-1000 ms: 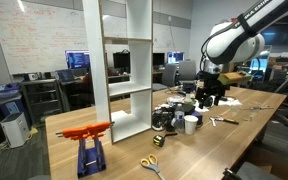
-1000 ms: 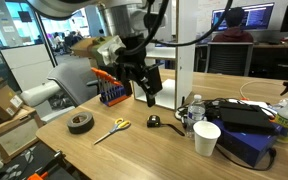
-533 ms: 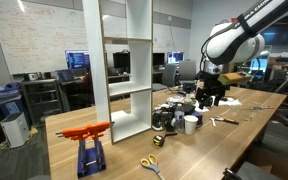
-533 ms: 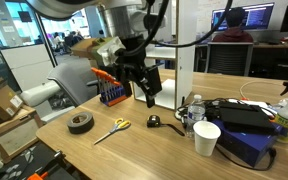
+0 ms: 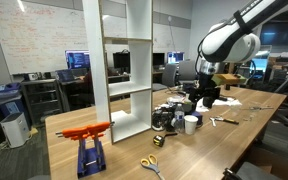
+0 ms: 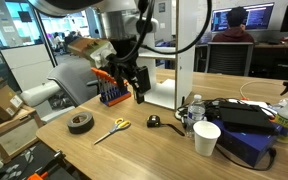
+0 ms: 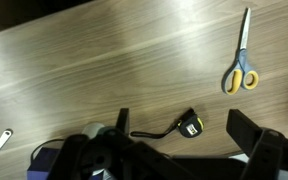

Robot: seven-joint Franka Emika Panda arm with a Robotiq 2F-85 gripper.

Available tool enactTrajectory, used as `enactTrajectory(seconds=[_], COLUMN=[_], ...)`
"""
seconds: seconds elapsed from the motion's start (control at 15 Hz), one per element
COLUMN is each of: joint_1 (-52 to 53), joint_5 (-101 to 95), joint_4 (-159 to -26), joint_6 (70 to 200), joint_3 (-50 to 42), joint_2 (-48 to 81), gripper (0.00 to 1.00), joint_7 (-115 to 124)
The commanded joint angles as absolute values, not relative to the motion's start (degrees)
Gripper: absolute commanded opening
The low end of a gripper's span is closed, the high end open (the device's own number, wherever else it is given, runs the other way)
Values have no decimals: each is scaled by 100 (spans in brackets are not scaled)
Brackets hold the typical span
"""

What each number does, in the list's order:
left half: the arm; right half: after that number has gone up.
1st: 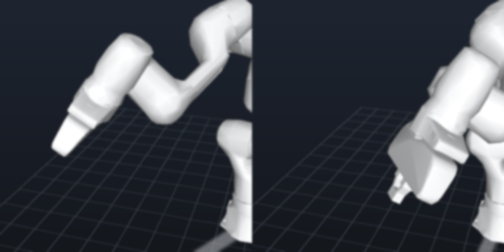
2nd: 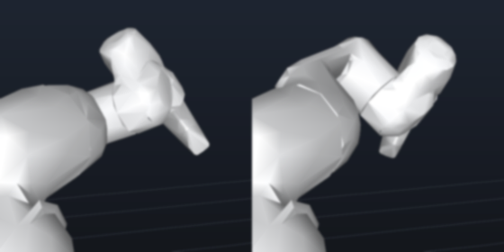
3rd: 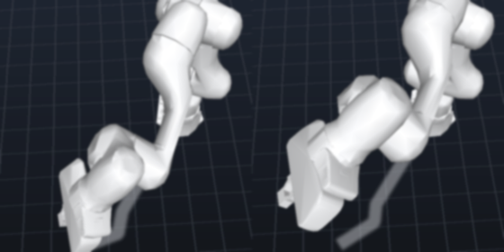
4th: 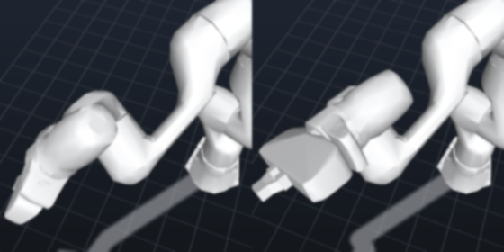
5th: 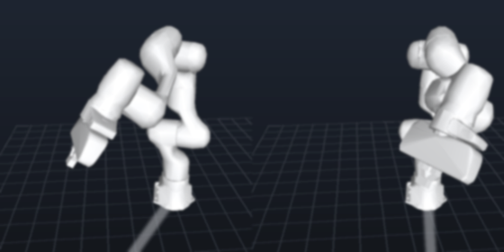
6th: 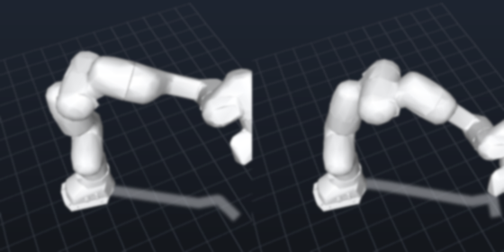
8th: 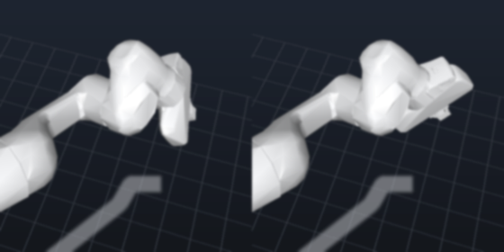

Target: Put the scissors on the second row of the shelf

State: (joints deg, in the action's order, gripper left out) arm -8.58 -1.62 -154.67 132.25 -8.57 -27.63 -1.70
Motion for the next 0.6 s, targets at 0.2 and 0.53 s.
enactTrajectory(seconds=[0.2, 0.53], joint_1=[-414, -364], joint_5=[55, -123], joint_4=[-15344, -15124], joint_6=[13609, 13968], joint_3=[-138, 343], joint_2=[-2273, -1623], gripper=[100, 100], joint_7=[553, 1294])
